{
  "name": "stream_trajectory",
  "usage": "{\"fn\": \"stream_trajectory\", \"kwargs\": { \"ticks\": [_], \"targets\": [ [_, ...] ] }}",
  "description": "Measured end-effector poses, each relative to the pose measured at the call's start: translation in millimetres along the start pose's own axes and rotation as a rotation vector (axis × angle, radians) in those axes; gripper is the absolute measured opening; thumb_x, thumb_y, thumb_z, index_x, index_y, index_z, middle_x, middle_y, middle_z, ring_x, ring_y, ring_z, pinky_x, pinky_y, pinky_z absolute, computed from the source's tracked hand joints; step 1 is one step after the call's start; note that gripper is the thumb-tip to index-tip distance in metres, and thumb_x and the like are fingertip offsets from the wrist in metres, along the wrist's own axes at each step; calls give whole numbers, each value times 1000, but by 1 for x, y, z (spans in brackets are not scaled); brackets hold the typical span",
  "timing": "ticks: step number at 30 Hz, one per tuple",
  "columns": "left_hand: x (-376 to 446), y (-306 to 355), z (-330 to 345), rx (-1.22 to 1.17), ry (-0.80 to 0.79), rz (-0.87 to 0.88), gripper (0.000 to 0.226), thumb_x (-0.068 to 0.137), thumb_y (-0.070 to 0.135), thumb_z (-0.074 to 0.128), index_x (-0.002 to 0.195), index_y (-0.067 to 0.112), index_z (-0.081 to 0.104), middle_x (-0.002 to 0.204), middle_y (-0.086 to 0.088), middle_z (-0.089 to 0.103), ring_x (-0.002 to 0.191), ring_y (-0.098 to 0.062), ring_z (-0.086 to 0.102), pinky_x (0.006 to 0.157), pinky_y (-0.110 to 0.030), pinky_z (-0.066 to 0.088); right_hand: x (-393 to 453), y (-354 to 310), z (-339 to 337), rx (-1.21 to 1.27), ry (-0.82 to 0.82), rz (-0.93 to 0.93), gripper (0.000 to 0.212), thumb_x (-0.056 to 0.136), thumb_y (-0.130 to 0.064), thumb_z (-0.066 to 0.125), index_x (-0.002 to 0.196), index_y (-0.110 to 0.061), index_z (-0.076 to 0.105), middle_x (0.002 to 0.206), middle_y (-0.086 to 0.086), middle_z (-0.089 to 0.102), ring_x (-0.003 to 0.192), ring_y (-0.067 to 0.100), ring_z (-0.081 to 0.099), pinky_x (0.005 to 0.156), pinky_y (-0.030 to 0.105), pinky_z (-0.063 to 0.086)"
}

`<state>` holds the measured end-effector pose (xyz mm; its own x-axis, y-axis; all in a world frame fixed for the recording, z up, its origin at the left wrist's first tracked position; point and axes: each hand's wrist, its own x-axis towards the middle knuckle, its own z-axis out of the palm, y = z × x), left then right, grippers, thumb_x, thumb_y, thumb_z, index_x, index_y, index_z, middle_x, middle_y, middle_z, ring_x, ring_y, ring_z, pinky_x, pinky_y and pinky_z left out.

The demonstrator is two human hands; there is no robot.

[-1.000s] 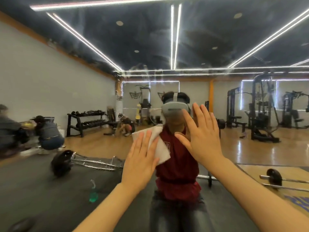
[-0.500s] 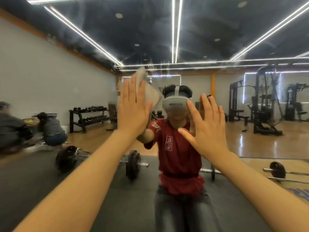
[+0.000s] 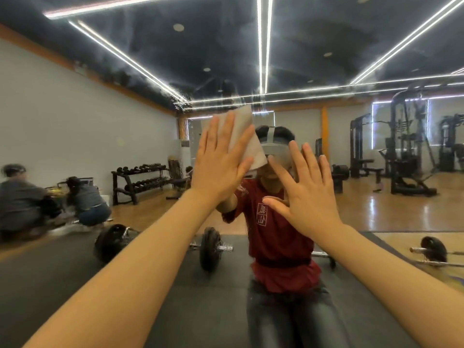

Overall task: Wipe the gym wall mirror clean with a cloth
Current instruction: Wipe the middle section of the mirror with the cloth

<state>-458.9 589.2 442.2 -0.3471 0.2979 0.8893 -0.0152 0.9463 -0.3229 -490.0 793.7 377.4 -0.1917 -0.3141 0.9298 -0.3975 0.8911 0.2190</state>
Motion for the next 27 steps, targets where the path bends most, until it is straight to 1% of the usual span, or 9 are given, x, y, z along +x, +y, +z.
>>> {"fn": "stream_trajectory", "kwargs": {
  "ticks": [4,6,8,13,16,19,23,25,27],
  "targets": [
    [27,-42,-23,-54,86,-271,66,101,39,37,157,21,7,164,-10,4,149,-32,5,121,-50,15,1,1,0,-8,22,-5,83,87,-70,41,156,-29,22,164,15,10,151,36,7,120,55,6],
    [34,-62,-32,-74,81,-510,63,103,38,33,157,18,7,164,-11,2,150,-33,4,122,-50,17,1,1,2,-6,27,-8,83,87,-70,41,156,-29,21,164,15,10,151,35,6,120,55,6],
    [42,-59,-31,-83,93,-602,61,103,36,32,156,17,10,164,-13,3,151,-34,5,122,-50,15,2,1,3,-1,27,-9,83,88,-70,42,156,-30,20,164,15,9,151,35,5,120,56,7],
    [62,1,-20,-59,42,-178,64,104,47,29,158,25,3,164,-12,-7,150,-37,-7,122,-53,4,1,1,3,-27,21,-16,83,88,-71,40,157,-30,18,164,15,8,151,34,4,119,57,10],
    [64,-7,-21,-11,9,-67,63,103,52,27,157,32,3,165,-10,-7,150,-37,-8,121,-53,3,0,2,2,-40,27,-18,82,88,-72,38,156,-30,20,164,14,10,151,34,6,119,56,11],
    [51,-53,-28,-30,105,-301,66,101,43,34,157,26,4,164,-7,2,149,-32,6,121,-46,13,-1,2,4,-54,23,-16,83,88,-73,38,156,-29,21,164,14,10,151,34,7,119,56,13],
    [46,-69,-35,-97,40,-637,63,104,41,26,158,19,1,165,-11,-5,151,-34,-3,123,-49,6,0,1,6,-40,22,-16,82,89,-72,37,156,-29,21,164,15,9,151,34,5,119,57,11],
    [59,-40,-38,-130,63,-584,64,103,41,26,158,19,2,165,-11,-5,151,-34,-4,123,-50,4,0,1,6,-44,15,-17,82,89,-72,36,156,-29,20,164,15,8,151,34,4,119,57,11],
    [72,-5,-37,-102,53,-372,68,100,43,25,157,19,-2,165,-11,-6,151,-33,-5,123,-47,0,-1,1,6,-52,10,-15,82,89,-72,36,157,-29,19,164,15,8,151,34,3,119,57,12]
  ]
}}
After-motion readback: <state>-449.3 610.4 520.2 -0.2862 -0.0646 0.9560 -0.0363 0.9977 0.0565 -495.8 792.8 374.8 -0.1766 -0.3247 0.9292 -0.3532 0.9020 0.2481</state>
